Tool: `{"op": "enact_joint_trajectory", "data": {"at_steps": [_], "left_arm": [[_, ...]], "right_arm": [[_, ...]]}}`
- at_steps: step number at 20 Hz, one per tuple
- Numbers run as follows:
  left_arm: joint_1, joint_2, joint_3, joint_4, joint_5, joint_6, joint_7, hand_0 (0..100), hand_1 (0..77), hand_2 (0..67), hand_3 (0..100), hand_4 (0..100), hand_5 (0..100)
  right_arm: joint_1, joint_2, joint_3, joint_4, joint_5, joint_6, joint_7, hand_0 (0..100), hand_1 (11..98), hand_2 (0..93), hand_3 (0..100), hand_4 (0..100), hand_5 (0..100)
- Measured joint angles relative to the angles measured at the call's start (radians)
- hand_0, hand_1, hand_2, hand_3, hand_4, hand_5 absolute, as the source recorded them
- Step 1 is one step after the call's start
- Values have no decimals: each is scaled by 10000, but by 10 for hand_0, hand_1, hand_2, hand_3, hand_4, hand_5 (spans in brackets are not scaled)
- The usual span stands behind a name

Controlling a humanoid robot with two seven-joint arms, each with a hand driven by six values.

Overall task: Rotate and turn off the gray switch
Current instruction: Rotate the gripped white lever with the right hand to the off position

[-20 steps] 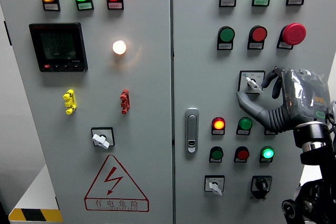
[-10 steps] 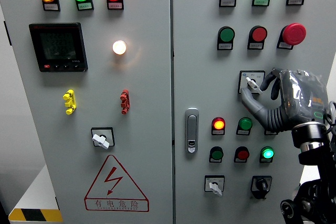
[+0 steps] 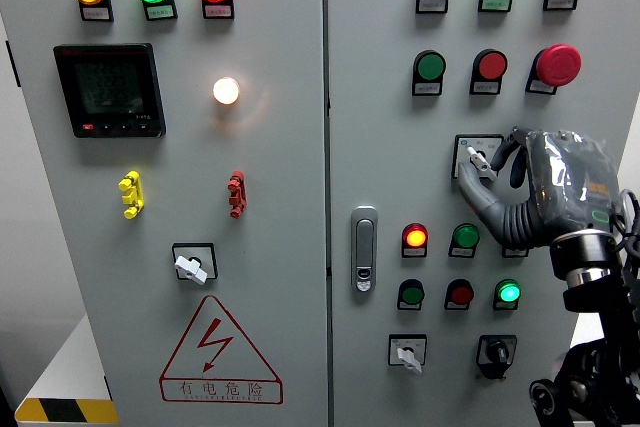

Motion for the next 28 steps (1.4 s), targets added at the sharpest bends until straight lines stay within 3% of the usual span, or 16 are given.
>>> {"op": "enact_joint_trajectory", "data": {"at_steps": [6,17,28], "left_arm": [[0,0,0,0,0,0,0,883,0,133,187,82,109],[0,0,-1,0,0,0,0,883,0,133,187,81,109],[0,0,-1,0,0,0,0,882,0,133,187,81,108]], "right_arm": [[45,-1,-61,-74,1,12,-106,426,362,679,886,976,1000],[105,0,-115,-152,0,1,-121,572,364,687,888,978,1000],[126,0,-253,-197,-16,1,-241,623,374,698,889,979,1000]]}}
